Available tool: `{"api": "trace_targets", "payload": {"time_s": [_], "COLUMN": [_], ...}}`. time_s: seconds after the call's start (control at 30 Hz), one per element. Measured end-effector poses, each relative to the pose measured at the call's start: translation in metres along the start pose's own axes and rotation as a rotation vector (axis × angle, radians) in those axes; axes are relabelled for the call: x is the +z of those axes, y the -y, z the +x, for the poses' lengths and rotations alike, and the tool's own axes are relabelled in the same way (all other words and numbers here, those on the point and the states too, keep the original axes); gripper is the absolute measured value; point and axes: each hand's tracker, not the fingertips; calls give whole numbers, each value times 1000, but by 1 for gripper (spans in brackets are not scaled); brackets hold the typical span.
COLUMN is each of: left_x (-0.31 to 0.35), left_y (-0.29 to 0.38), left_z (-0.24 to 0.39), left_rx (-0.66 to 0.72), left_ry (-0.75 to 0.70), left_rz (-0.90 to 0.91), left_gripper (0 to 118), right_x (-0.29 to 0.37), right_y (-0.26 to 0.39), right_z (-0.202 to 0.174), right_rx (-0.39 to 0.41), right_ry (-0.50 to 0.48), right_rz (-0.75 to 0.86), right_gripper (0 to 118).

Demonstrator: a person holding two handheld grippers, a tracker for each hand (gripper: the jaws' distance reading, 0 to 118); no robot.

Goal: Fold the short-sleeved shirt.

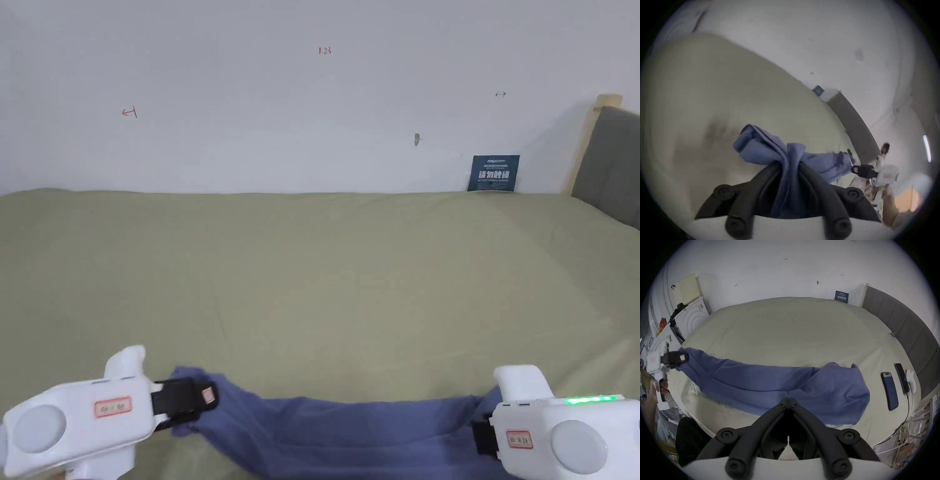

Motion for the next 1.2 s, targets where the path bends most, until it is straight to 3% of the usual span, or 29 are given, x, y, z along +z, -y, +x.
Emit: {"api": "trace_targets", "payload": {"time_s": [0.2,0.4,0.43,0.47,0.5,0.53,0.6,0.63,0.67,0.7,0.73,0.83,1.07,1.2], "left_x": [-60,-149,-158,-166,-163,-163,-154,-145,-138,-131,-126,-120,-177,-242], "left_y": [3,41,46,51,59,64,63,61,59,57,54,50,81,128], "left_z": [108,128,127,125,133,131,120,117,113,109,107,108,128,129], "left_rx": [-156,-131,-133,-118,-85,-52,31,89,130,150,146,85,81,188], "left_ry": [104,151,147,128,109,84,92,101,108,130,127,97,261,91], "left_rz": [-114,-257,-282,-308,-333,-337,-262,-226,-195,-153,-125,-131,-329,-535], "left_gripper": [9,10,21,47,81,99,90,79,64,40,8,1,1,1], "right_x": [-1,-11,-12,-13,-14,-15,-15,-14,-15,-15,-15,-13,-15,-18], "right_y": [2,6,6,7,9,10,12,13,13,13,13,13,13,17], "right_z": [21,29,30,32,33,34,37,39,40,42,42,47,61,62], "right_rx": [-53,-36,-40,-50,-60,-66,-75,-79,-83,-86,-87,-97,-128,-89], "right_ry": [1,23,20,13,9,8,12,12,14,18,23,36,83,136], "right_rz": [24,12,12,9,8,7,10,11,11,10,9,11,33,24], "right_gripper": [0,0,0,0,0,0,0,0,0,0,0,0,0,0]}}
